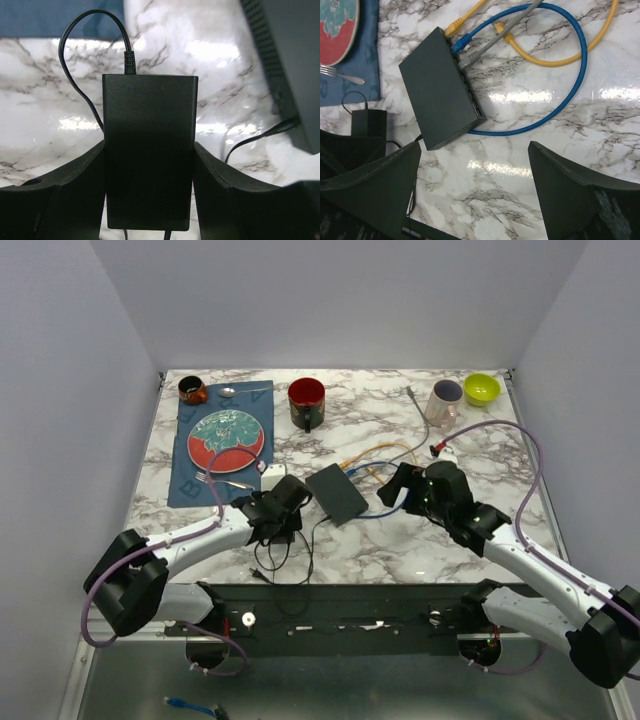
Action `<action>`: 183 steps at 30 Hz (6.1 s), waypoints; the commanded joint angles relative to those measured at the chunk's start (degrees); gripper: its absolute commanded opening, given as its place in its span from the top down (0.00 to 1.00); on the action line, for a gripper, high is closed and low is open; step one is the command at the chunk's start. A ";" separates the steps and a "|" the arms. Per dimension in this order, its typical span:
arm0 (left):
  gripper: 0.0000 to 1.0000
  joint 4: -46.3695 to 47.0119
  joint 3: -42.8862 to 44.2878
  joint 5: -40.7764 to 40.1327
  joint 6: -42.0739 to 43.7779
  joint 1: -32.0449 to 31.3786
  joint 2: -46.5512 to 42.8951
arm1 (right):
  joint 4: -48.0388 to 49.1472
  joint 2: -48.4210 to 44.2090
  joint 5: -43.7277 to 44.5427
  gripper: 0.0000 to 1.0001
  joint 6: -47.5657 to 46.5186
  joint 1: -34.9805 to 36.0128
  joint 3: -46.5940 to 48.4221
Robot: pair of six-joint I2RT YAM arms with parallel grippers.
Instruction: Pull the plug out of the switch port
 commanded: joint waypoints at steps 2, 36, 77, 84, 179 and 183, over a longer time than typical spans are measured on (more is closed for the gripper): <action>0.91 1.04 9.75 -4.24 0.58 2.07 6.28 | 3.40 5.15 -1.24 0.03 0.27 0.21 0.95; 1.00 -1.16 20.56 -2.92 -12.42 -5.04 17.18 | 2.00 39.16 1.83 0.87 -0.44 0.30 19.85; 0.99 0.95 47.88 13.96 7.88 -1.96 43.63 | 10.09 31.35 -13.02 0.90 0.53 2.15 6.31; 0.98 -0.29 50.36 13.42 8.41 0.49 43.47 | 10.35 35.56 -15.21 0.89 1.93 4.43 12.45; 0.94 2.09 52.58 13.19 -2.14 7.27 44.98 | 3.93 40.24 -9.34 0.79 3.87 -14.90 21.52; 0.89 6.90 42.47 9.91 -4.68 7.27 35.58 | 5.95 33.03 -9.24 0.77 3.52 -14.47 17.13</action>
